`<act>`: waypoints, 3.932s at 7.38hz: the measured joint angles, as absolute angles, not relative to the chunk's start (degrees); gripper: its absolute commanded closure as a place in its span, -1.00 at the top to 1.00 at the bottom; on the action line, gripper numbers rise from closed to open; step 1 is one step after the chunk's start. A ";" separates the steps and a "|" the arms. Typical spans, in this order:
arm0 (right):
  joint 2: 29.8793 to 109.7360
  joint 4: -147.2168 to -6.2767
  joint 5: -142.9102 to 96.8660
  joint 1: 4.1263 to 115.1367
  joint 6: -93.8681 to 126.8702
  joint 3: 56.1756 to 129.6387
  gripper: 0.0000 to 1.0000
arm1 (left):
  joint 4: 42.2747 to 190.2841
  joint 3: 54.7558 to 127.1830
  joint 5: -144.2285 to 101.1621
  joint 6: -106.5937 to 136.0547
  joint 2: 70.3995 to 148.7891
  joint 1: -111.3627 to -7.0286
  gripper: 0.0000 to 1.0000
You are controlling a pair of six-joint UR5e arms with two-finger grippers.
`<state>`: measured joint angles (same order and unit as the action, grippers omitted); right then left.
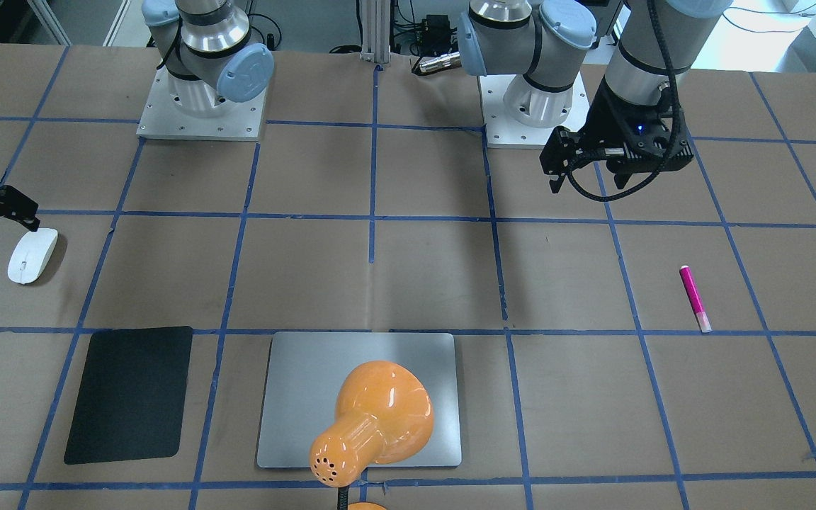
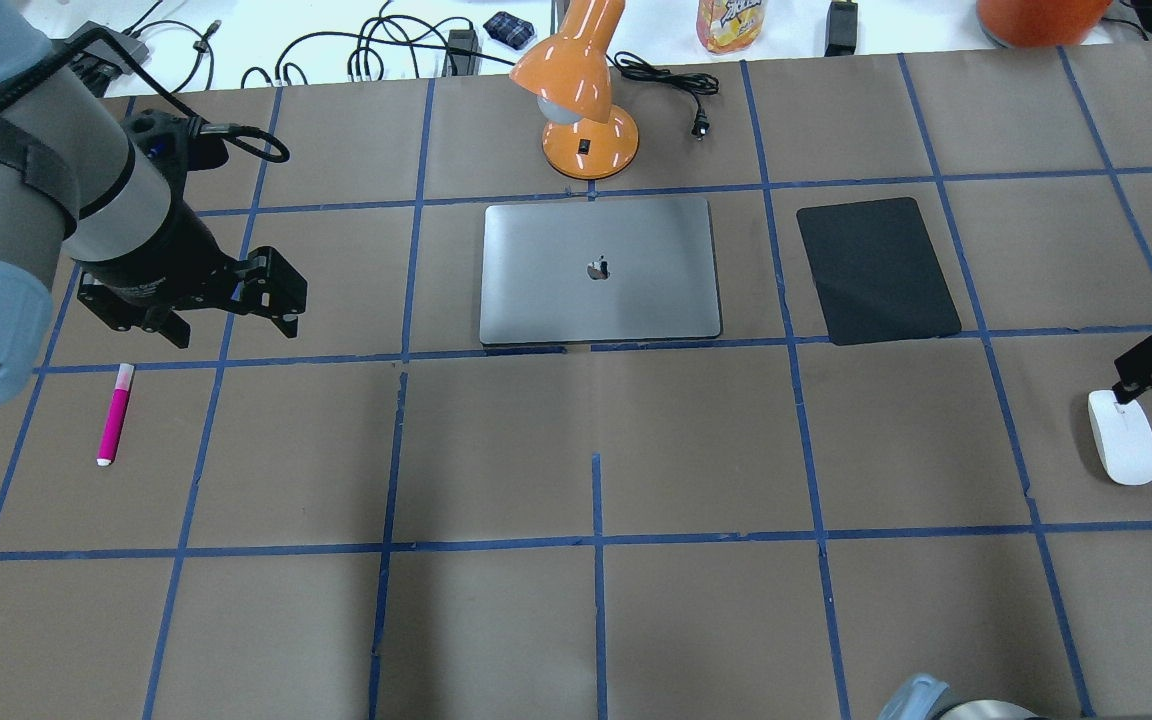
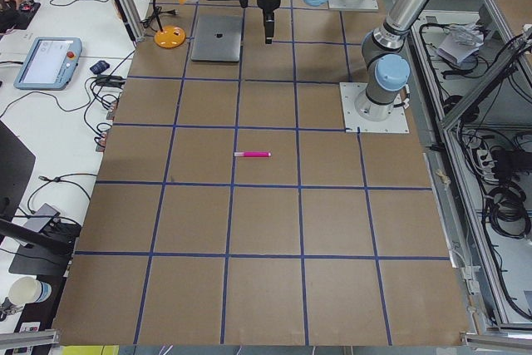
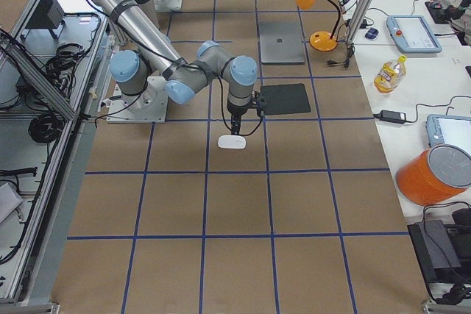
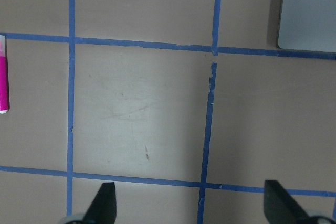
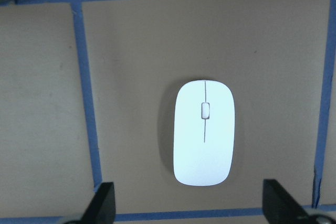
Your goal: Place pen and mouse around notebook
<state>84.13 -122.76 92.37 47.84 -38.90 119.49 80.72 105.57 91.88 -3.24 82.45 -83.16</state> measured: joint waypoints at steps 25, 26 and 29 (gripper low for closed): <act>59.79 -127.34 87.72 79.22 -20.30 92.24 0.21 | 46.24 113.21 92.27 -35.09 110.59 -54.42 0.91; 58.56 -127.38 88.60 79.33 -19.27 92.20 0.22 | 45.86 113.28 92.31 -35.36 111.12 -54.39 0.63; 56.50 -127.34 92.00 79.00 -16.84 92.18 0.53 | 45.68 113.17 92.39 -35.58 111.94 -54.14 0.17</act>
<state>56.50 -127.34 92.00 79.00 -16.84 92.18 45.68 113.17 92.39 -35.58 111.94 -54.14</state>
